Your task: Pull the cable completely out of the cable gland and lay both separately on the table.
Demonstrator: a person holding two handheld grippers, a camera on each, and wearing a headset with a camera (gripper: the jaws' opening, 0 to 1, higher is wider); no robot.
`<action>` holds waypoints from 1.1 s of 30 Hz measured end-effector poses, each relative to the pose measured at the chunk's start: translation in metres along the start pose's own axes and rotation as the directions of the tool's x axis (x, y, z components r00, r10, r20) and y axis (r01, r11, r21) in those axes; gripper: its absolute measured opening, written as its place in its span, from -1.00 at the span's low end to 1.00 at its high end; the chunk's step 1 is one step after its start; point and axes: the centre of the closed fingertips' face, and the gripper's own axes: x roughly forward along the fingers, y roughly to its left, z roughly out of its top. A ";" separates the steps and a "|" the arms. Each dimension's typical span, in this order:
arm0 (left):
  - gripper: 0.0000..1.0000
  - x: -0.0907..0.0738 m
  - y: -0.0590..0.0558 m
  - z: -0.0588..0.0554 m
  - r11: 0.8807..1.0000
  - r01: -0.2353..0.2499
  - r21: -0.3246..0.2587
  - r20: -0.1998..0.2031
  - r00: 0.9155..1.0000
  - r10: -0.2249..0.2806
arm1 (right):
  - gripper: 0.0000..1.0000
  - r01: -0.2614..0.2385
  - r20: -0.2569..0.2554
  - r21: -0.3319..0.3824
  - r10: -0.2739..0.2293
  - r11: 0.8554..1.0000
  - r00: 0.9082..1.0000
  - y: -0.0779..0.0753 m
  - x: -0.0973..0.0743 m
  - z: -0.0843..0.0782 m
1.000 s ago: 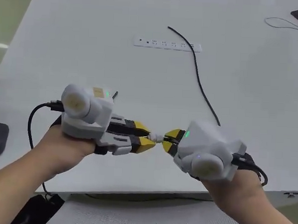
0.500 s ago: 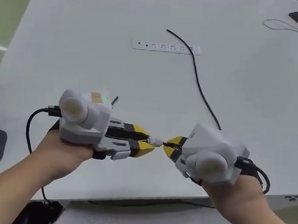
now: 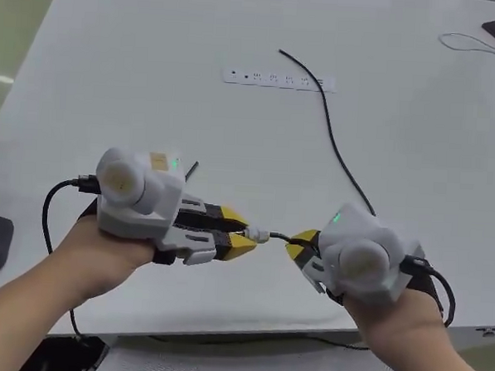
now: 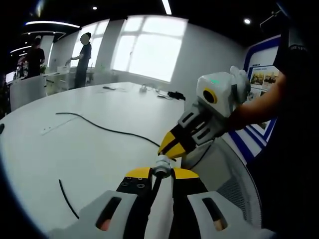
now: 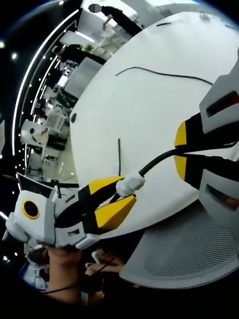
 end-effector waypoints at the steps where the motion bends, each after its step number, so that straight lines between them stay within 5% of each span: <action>1: -0.71 0.000 0.000 0.000 1.000 -0.001 -0.001 0.001 1.000 0.001 | -1.00 0.006 -0.003 0.009 -0.006 1.000 1.000 -0.002 0.000 -0.002; 11: -0.71 -0.002 -0.002 -0.001 1.000 -0.005 -0.010 0.006 1.000 0.005 | -1.00 0.032 -0.022 0.134 -0.029 0.990 0.999 -0.014 0.007 -0.025; 21: -0.71 0.000 -0.005 -0.003 1.000 -0.003 -0.015 0.006 1.000 0.003 | -1.00 0.039 -0.059 0.294 -0.023 0.955 0.998 -0.022 0.015 -0.051; 33: -0.70 -0.003 0.002 -0.004 1.000 -0.017 -0.021 0.008 1.000 0.017 | -0.99 0.043 -0.028 0.206 -0.039 0.978 0.999 -0.023 0.006 -0.044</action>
